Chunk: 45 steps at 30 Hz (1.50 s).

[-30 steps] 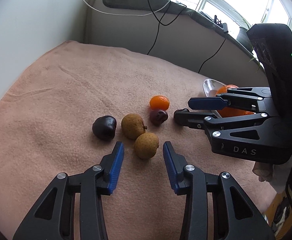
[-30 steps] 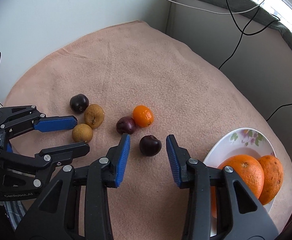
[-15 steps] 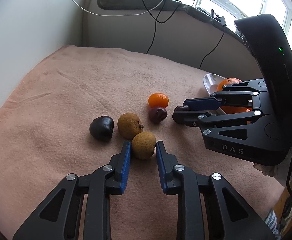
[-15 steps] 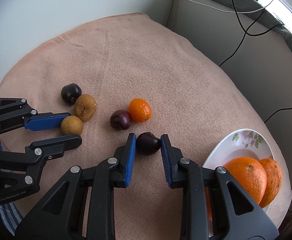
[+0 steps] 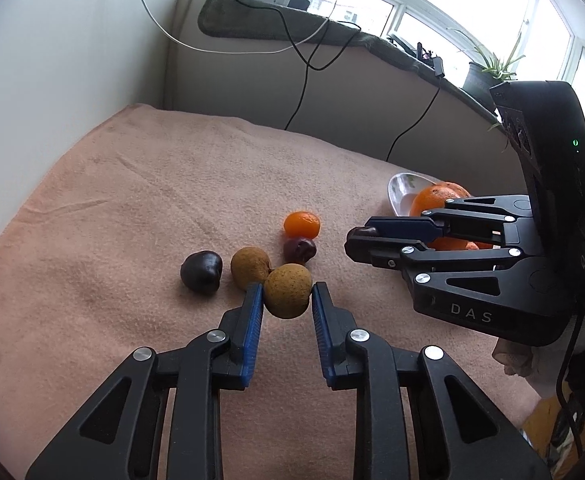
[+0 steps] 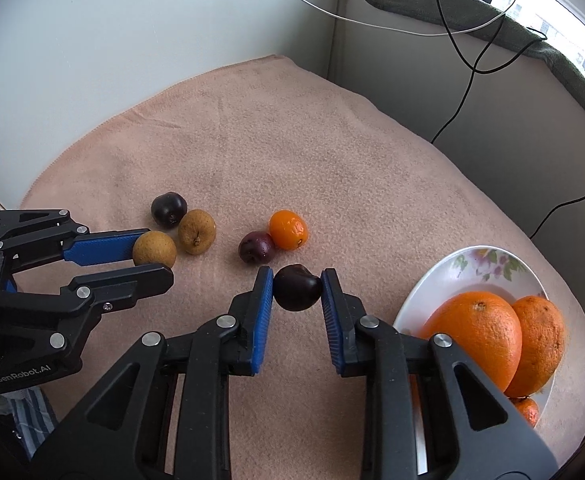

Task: Organize fruits
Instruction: 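Carry the plum with the right gripper onto the plate while the left places the brown fruit there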

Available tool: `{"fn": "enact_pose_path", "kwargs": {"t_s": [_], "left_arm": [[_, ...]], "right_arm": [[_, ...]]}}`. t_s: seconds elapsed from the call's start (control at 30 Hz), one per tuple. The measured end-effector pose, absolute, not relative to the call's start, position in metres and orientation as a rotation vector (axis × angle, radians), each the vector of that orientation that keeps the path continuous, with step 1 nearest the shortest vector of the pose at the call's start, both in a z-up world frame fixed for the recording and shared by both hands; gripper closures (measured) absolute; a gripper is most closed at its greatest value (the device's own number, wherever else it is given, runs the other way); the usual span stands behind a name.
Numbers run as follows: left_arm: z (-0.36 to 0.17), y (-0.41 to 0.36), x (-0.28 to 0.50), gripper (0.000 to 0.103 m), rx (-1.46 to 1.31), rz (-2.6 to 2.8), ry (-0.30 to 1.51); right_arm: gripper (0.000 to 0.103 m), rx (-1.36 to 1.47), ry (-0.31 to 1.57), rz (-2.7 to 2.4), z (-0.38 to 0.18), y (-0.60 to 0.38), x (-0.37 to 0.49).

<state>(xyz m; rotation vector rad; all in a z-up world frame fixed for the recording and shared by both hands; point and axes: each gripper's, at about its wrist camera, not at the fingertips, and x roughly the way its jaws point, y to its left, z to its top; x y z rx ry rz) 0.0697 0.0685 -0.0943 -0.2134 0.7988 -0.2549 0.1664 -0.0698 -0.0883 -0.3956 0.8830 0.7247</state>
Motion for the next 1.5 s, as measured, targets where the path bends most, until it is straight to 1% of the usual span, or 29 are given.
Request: {"fn": "enact_pose_path", "kwargs": {"t_s": [0.43,0.77,1.13,1.5], "left_arm": [[-0.072,0.027,0.073,0.080,-0.201,-0.354,0.767],[-0.061,-0.018,0.073,0.080,-0.163,-0.445,0.757],[-0.049,-0.068,0.083,0.080,-0.115,-0.539,0.745],[-0.051,-0.106,0.097,0.080,-0.072,-0.588,0.757]], "right_arm": [[0.077,-0.238,0.795,0.681,-0.045,-0.139,0.161],[0.077,-0.162,0.745,0.611,-0.029,-0.192,0.170],[0.077,-0.085,0.748,0.571,-0.027,-0.235,0.191],[0.077,-0.061,0.770,0.601,-0.032,-0.236,0.215]]}}
